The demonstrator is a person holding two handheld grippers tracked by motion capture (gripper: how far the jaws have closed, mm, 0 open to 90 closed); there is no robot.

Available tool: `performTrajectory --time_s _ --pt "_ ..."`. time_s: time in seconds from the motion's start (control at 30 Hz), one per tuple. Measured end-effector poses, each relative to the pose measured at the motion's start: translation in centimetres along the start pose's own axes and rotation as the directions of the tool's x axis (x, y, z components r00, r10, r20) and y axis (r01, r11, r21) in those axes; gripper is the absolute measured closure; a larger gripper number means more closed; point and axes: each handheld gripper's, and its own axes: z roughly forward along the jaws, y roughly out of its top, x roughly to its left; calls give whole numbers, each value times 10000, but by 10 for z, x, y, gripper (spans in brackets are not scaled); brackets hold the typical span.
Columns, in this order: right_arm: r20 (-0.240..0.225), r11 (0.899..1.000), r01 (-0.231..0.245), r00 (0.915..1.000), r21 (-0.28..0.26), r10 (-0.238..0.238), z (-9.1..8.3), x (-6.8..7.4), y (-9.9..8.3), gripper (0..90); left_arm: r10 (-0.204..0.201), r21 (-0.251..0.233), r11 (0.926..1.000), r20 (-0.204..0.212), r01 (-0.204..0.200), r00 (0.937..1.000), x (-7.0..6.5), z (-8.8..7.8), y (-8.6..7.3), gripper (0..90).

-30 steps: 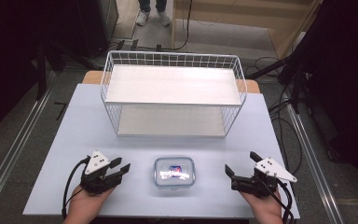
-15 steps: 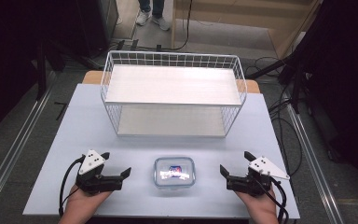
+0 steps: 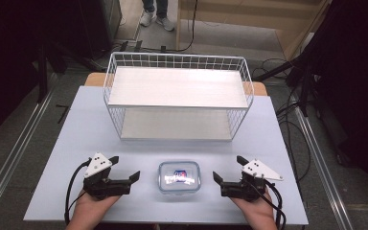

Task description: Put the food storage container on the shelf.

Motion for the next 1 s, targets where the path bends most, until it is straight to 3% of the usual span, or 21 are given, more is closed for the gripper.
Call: performTrajectory --time_s 0.07,0.17,0.47,0.8,1.0 --pt "-120 10000 -24 9999 22 24 2 3 0 11 47 51 10000 13 -47 10000 -3 2 0 79" --pt "-263 9999 -59 9996 117 62 5 8 2 10 31 139 9999 384 -36 9993 -10 10 1 80" --pt "-539 9999 107 9985 23 -106 11 20 7 10 321 76 9994 578 -326 9978 -22 19 2 81" --pt "-1011 9998 137 9948 110 -125 24 40 14 13 101 411 9991 980 -141 9951 -28 31 3 90" --pt "-1278 9984 214 9917 524 -145 33 49 11 20 -299 827 9964 1560 171 9873 -33 38 1 115"
